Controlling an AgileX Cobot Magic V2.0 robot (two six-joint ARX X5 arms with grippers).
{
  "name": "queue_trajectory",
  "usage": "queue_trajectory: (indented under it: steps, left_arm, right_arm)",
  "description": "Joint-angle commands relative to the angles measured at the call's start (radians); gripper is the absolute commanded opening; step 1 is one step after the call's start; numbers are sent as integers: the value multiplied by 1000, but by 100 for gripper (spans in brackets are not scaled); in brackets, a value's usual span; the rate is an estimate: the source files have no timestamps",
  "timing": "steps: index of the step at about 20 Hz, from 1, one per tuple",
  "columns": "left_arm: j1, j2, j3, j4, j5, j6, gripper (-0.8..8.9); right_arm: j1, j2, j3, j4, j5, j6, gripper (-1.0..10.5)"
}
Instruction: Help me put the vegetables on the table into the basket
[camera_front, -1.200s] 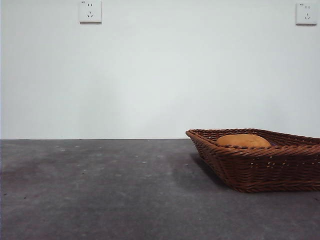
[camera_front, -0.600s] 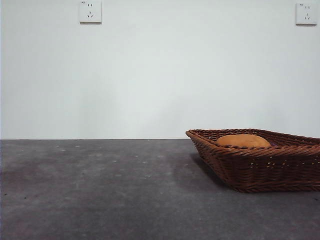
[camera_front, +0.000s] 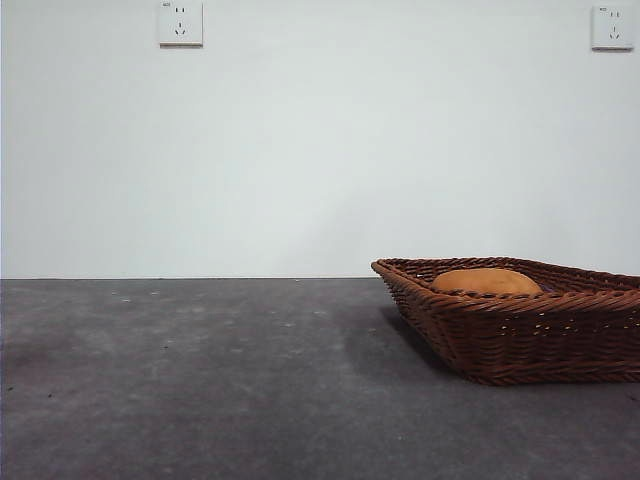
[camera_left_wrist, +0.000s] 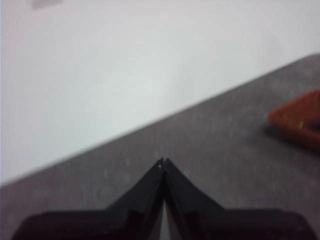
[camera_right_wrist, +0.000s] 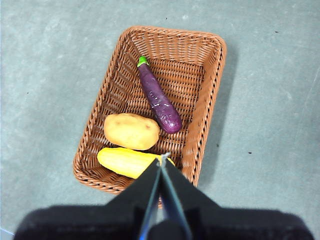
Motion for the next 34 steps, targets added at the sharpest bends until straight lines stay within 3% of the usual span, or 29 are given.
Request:
queue_trajectory:
  steps: [1, 11, 31, 34]
  left_arm:
    - [3, -53, -99, 51, -43, -44, -4]
    - [3, -188, -369, 120, -107, -190, -3]
    - [3, -128, -375, 80, -108, -193, -3]
    - [3, -123, -375, 80, -108, -193, -3]
  right_arm:
    - [1, 3, 2, 6, 0, -7, 2]
    - [1, 3, 2, 5, 0, -7, 2]
    - [1, 3, 2, 6, 2, -9, 1]
    - [0, 3, 2, 80, 119, -21, 2]
